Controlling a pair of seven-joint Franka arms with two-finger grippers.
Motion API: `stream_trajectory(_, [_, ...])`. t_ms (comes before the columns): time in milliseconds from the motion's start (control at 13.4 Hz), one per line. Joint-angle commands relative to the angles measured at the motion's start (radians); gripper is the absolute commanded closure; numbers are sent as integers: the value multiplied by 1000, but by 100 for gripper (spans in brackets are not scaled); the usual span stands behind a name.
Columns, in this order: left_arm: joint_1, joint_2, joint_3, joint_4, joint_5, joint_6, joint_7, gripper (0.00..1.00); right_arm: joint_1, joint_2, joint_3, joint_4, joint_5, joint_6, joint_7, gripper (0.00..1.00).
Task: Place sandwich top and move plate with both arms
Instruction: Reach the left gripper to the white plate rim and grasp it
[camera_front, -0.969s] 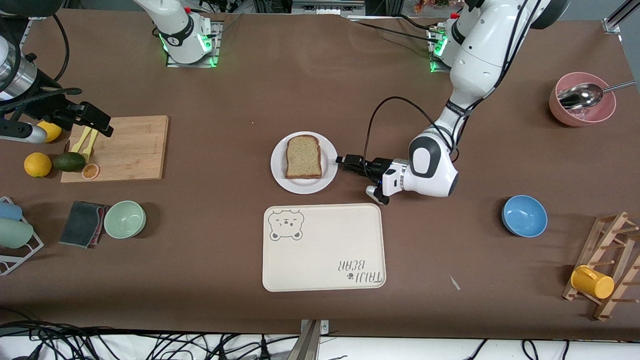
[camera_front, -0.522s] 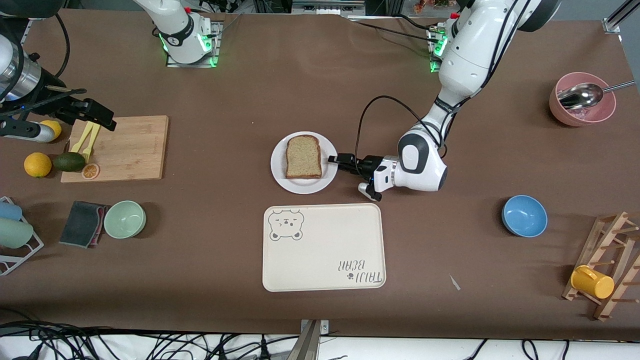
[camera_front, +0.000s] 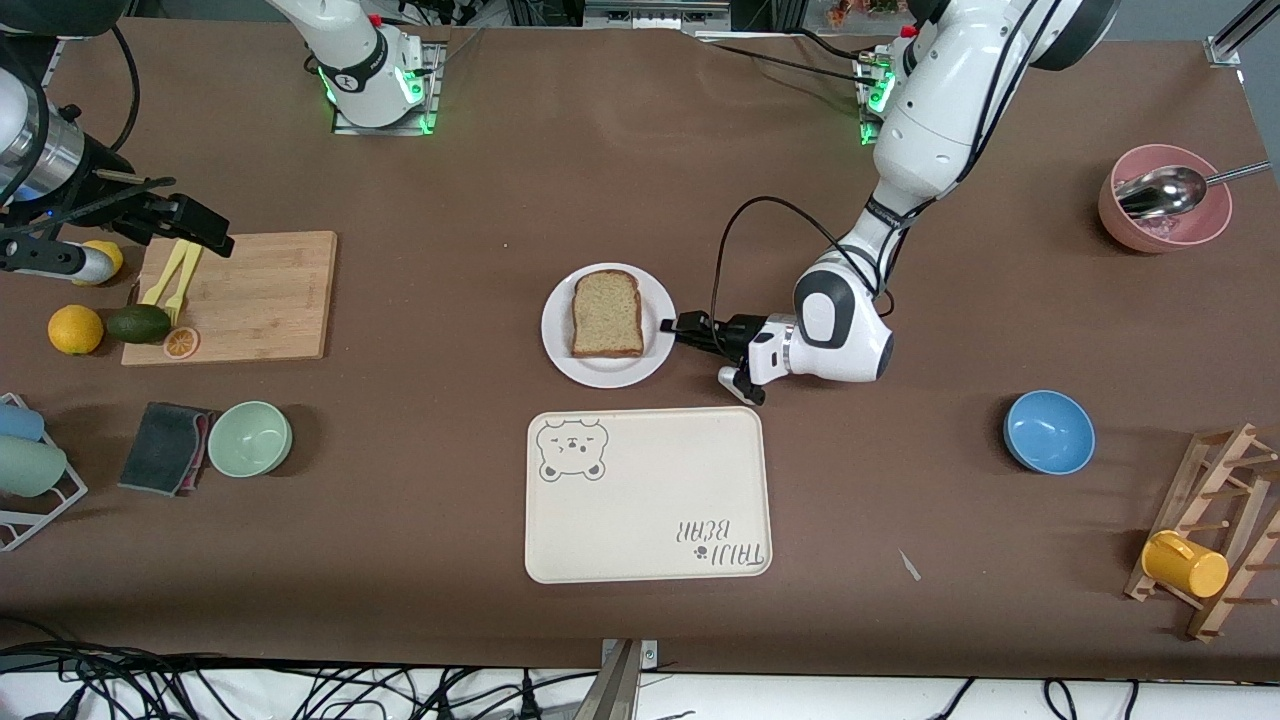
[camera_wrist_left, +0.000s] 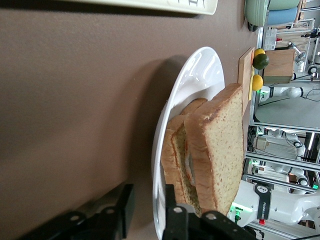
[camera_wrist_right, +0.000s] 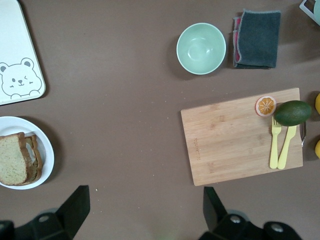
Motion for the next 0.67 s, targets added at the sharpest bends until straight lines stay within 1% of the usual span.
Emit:
stream_trajectory(0, [-12, 0, 6, 0, -46, 11, 37, 85, -13, -5, -8, 11, -1, -24, -14, 0])
stream_trajectory(75, [-13, -1, 6, 0, -46, 11, 37, 92, -15, -5, -11, 17, -3, -23, -15, 0])
stream_trajectory(224, [-12, -3, 6, -1, -44, 10, 37, 99, -16, -4, -42, 36, -3, -23, -21, 0])
stream_trajectory(447, [-18, -3, 6, 0, -46, 11, 37, 99, -16, -9, -65, 46, -4, -29, -25, 0])
stream_trajectory(597, [-18, -4, 6, 0, -44, 10, 37, 100, -16, -9, -66, 54, -6, -56, -22, 0])
